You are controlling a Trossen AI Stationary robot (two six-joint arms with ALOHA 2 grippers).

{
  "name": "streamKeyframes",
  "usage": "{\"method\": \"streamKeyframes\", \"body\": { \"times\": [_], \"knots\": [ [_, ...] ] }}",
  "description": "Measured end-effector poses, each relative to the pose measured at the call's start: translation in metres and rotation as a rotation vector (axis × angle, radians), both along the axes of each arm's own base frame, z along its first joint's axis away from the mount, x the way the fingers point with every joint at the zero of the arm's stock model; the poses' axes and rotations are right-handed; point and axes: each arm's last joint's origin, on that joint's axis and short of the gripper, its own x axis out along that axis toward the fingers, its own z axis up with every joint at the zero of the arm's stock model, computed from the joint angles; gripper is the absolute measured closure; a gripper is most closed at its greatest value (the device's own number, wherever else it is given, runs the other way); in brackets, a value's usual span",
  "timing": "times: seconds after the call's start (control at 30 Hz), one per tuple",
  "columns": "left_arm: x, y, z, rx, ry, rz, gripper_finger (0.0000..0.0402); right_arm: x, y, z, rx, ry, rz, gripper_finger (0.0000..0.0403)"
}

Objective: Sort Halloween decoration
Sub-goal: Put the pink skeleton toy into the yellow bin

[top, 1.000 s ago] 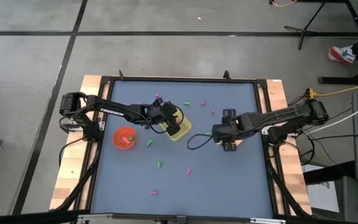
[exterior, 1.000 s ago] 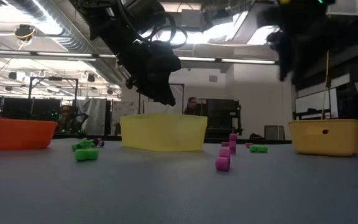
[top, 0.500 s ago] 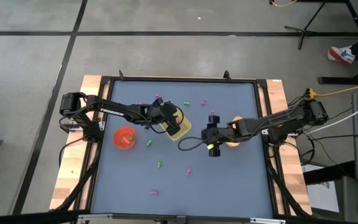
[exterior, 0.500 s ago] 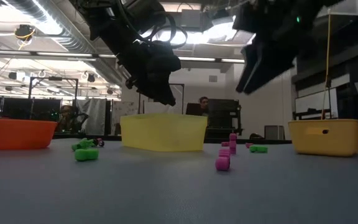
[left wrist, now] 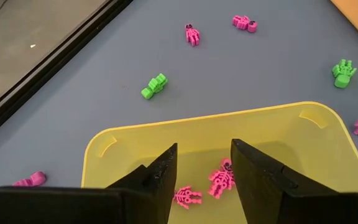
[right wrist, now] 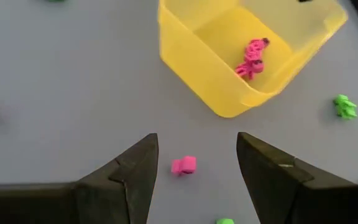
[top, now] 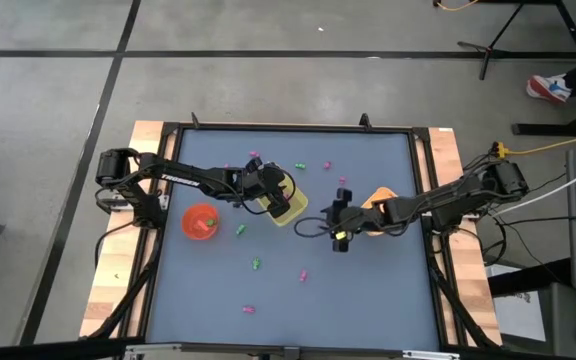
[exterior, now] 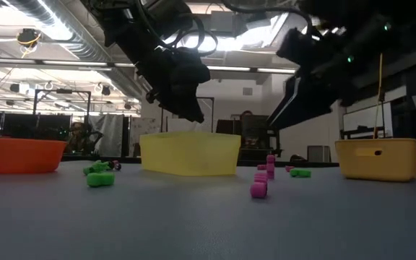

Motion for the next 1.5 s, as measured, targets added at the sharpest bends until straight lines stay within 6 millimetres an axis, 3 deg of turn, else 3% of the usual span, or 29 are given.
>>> {"method": "streamKeyframes", "body": {
  "times": [0.23,0.6,1.03,1.5],
  "knots": [
    [0.0,0.0,0.0,0.0,0.0,0.0,0.0267,0.003,-0.012,-0.016,0.025,0.008,-0.025,0.0187],
    [0.0,0.0,0.0,0.0,0.0,0.0,0.0267,0.013,-0.012,-0.046,0.047,0.074,-0.002,0.0187],
    [0.0,0.0,0.0,0.0,0.0,0.0,0.0267,0.013,-0.012,-0.051,0.041,0.097,-0.005,0.019],
    [0.0,0.0,0.0,0.003,0.002,-0.003,0.0267,0.013,-0.012,-0.051,0.042,0.095,-0.005,0.0311]
  ]
}}
